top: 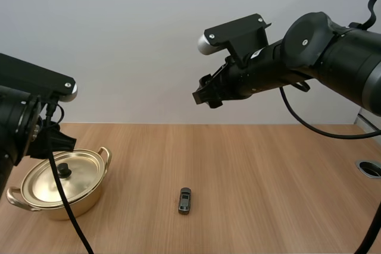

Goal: Open the pot, put the car inside, and close it

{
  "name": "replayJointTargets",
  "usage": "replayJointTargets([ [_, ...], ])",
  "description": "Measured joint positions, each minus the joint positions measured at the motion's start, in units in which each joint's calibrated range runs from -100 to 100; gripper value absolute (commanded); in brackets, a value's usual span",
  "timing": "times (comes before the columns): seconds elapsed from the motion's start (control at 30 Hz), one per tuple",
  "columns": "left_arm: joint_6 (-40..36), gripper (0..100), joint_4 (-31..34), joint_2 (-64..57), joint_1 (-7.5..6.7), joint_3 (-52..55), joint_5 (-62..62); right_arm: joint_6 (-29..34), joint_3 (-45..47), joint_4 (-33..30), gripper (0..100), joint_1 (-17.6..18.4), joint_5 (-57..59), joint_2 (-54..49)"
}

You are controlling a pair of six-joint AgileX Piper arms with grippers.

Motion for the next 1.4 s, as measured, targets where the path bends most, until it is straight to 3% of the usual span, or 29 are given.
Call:
replayJointTargets([
  [0.13, 0.0, 100, -1.0, 1.4, 0.0, 1.8, 9.2, 0.0, 0.0, 6.7, 100, 0.0, 10.4, 0.0],
  [0.27, -0.2, 100, -1.0, 3.8, 0.0, 6.2, 10.9, -1.1, 0.0, 11.4, 100, 0.0, 20.8, 0.0],
  [0.5, -5.9, 100, 0.0, 7.9, 0.0, 9.5, -3.0, -2.0, 0.0, 11.9, 100, 0.0, 37.1, 0.0],
  [0.77, -7.5, 100, 0.0, 12.4, 0.0, 9.5, -19.4, -2.0, 0.0, 11.9, 100, 0.0, 38.4, 0.0],
  [1.13, -14.0, 100, 6.6, 22.9, 0.0, 9.5, -23.7, -2.0, 0.0, 11.9, 100, 0.0, 38.4, 0.0],
  [1.4, -14.2, 100, 6.3, 27.5, 0.0, 9.5, -25.4, -2.0, 0.0, 11.9, 100, 0.0, 38.4, 0.0],
])
